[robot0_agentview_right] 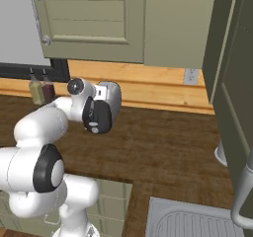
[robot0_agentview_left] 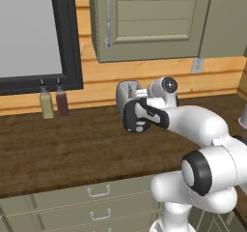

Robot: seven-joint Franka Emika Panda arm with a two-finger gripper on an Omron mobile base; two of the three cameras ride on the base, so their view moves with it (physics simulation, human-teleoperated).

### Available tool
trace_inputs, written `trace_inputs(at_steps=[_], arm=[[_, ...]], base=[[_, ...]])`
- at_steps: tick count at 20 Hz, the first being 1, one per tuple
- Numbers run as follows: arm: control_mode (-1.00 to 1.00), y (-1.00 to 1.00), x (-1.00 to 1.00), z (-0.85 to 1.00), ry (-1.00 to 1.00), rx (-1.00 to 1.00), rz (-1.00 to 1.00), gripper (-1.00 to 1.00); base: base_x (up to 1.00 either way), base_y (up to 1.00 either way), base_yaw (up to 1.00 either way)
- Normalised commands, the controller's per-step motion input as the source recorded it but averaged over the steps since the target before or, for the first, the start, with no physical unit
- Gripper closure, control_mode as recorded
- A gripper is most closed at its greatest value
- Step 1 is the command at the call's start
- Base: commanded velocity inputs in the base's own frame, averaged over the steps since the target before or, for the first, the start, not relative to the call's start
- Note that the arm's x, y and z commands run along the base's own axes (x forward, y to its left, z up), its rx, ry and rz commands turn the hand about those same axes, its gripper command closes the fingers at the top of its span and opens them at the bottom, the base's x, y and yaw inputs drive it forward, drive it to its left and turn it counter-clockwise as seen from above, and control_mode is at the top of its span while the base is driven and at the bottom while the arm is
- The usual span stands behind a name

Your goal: Start the toaster. Once the lever pops up, take the bread to the plate on the dining counter.

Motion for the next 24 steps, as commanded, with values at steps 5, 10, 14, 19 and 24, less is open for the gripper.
trace_inputs(at_steps=[5, 10, 14, 19, 24], arm=[[-1.00, 0.00, 0.07, -0.19, -0.02, 0.00, 0.00, -1.00], [-1.00, 0.00, 0.32, 0.01, -0.02, 0.00, 0.00, -1.00], [-1.00, 0.00, 0.36, 0.00, 0.00, 0.00, 0.00, -1.00], [-1.00, 0.04, 0.15, -0.03, 0.00, 0.00, 0.00, -1.00], [-1.00, 0.01, 0.00, -0.01, 0.00, 0.00, 0.00, -1.00]], base=[[0.00, 0.00, 0.00], [0.00, 0.00, 0.00], [0.00, 0.00, 0.00], [0.00, 0.00, 0.00], [0.00, 0.00, 0.00]])
